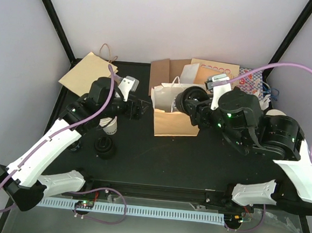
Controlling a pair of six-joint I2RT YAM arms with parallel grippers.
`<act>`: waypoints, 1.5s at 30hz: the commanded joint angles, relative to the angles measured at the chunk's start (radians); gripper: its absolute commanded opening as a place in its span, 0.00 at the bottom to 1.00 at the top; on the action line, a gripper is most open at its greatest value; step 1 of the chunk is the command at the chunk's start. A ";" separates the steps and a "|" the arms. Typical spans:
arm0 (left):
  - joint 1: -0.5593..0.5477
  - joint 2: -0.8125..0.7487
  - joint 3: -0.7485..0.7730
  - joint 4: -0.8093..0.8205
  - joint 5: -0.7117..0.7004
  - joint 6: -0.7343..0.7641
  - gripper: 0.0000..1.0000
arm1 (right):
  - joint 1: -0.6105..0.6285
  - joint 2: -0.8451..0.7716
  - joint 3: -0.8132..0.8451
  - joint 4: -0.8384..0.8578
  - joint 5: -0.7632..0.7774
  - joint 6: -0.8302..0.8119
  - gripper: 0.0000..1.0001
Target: Pack the takeout coffee
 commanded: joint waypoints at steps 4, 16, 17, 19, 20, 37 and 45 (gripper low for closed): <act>0.005 0.030 0.060 -0.004 0.010 0.039 0.85 | -0.008 -0.043 -0.012 0.016 0.237 -0.037 0.63; 0.004 0.036 0.051 0.000 0.023 0.034 0.85 | -0.073 -0.045 -0.072 0.014 0.266 -0.040 0.63; 0.004 0.033 0.051 -0.001 0.023 0.034 0.85 | -0.075 -0.044 -0.072 0.014 0.242 -0.040 0.63; 0.004 0.030 0.047 -0.004 0.023 0.034 0.85 | -0.076 -0.046 -0.076 0.012 0.212 -0.034 0.63; 0.005 0.027 0.044 -0.004 0.024 0.035 0.85 | -0.077 -0.047 -0.079 0.008 0.218 -0.029 0.63; 0.004 0.056 0.075 0.005 0.018 0.061 0.85 | -0.079 -0.011 -0.141 0.015 0.134 -0.061 0.63; 0.005 0.106 0.096 0.022 0.007 0.073 0.85 | -0.168 0.005 -0.231 0.107 0.040 -0.097 0.62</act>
